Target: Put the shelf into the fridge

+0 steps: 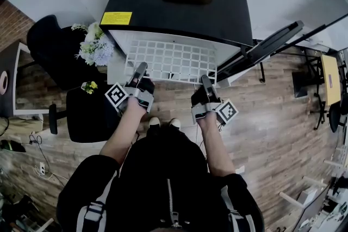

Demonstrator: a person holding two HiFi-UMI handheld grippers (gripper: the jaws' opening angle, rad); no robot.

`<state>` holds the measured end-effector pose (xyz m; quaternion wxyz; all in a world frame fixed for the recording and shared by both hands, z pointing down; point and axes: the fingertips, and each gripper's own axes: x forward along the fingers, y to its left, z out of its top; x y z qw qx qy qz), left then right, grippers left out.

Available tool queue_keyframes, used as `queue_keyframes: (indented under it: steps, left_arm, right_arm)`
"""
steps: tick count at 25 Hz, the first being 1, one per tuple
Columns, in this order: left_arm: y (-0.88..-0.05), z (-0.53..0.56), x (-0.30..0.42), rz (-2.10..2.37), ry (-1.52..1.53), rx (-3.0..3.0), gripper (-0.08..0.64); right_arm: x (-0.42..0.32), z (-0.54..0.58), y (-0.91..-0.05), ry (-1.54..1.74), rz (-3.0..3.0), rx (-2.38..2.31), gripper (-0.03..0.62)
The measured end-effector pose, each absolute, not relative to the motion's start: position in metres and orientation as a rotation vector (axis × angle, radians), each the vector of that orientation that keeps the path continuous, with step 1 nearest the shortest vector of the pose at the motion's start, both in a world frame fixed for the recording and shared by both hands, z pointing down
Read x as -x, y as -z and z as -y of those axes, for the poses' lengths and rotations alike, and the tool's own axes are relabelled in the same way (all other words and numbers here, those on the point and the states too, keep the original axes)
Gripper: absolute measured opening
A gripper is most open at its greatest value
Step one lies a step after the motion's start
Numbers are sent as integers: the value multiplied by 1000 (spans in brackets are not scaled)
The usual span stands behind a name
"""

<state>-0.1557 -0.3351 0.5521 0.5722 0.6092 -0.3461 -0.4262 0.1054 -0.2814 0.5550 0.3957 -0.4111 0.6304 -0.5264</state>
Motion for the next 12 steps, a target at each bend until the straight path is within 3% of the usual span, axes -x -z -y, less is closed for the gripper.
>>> queue_keyframes:
  steps: [12]
  left_arm:
    - [-555, 304, 158, 799, 978, -1461, 44]
  right_arm:
    - [-100, 263, -555, 1317, -1696, 1046, 35]
